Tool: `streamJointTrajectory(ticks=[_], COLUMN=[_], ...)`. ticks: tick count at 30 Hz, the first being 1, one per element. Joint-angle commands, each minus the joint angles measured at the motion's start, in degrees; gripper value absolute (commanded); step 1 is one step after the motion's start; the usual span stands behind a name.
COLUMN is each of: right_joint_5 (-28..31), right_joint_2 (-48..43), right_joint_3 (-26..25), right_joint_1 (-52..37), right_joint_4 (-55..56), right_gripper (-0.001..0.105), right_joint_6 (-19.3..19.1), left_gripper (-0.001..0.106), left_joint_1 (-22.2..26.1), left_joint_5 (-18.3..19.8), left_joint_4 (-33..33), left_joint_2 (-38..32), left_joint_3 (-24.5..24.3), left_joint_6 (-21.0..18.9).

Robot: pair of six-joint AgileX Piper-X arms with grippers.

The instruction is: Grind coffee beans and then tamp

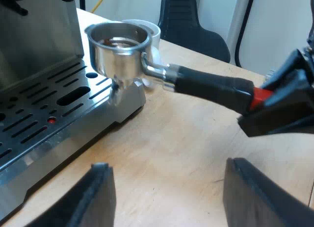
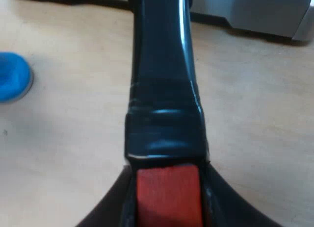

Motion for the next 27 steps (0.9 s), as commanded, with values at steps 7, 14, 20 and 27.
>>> streamJointTrajectory(ticks=[7, 14, 20, 27], right_joint_5=[4.76, 2.28, -0.49, -0.74], right_joint_2=[-1.12, -1.12, -1.12, -1.12], right_joint_3=[2.06, 6.8, 11.92, 16.76], right_joint_1=[3.63, 3.63, 3.51, 3.02], right_joint_4=[-1.41, -8.36, -18.01, -25.62], right_gripper=[0.0, 0.0, 0.0, 0.0], right_joint_6=[-0.35, -3.17, -7.96, -10.97], left_gripper=[0.051, 0.051, 0.051, 0.051], left_joint_1=[-0.37, -0.37, -0.37, -0.37], left_joint_5=[0.18, 0.18, 0.18, 0.18], left_joint_4=[-0.62, -0.62, -0.62, -0.62], left_joint_2=[-0.31, -0.31, -0.31, -0.31], left_joint_3=[-0.66, -0.66, -0.66, -0.66], left_joint_6=[-0.47, -0.54, -0.54, -0.54])
